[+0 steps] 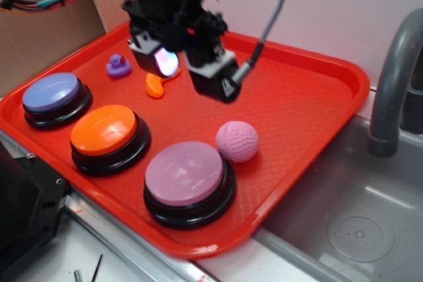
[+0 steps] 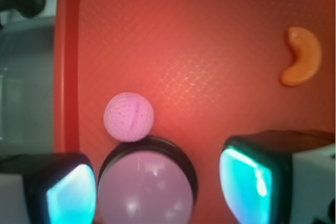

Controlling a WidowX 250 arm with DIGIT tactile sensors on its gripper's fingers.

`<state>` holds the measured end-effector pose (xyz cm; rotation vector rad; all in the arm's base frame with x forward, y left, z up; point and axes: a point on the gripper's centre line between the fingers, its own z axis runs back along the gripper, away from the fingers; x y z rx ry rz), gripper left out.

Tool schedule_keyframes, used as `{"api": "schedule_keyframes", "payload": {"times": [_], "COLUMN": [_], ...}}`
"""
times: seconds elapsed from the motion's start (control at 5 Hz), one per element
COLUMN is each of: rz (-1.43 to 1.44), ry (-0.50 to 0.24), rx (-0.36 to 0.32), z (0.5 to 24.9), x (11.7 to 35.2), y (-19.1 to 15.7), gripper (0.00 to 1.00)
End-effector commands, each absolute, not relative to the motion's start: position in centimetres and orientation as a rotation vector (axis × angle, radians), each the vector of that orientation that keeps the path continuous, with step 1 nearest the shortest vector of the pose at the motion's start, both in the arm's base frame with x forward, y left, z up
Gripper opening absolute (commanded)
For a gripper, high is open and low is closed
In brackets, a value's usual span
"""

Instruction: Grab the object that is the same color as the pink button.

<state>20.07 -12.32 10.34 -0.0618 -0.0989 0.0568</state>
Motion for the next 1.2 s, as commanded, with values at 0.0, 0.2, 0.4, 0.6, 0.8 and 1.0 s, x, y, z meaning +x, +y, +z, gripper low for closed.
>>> {"api": "schedule_keyframes", "payload": {"times": [0.0,0.2,0.4,0.6,0.8,1.0], "rz": [0.012,0.006,0.017,0.084,0.132,0.134], "ry": [-0.096,-0.085,-0.039,-0.015,-0.027,-0.023], "rx": [-0.056,0.014,0.057,0.074,0.083,0.087], "z": [7.4,5.7,3.7,2.9,2.4,2.8], "x": [21.6,21.9,22.4,23.1,23.4,23.1], "y": [-14.9,-15.5,-15.6,-14.7,-14.2,-14.2], "gripper": [1.0,1.0,1.0,1.0,0.0,0.0]}}
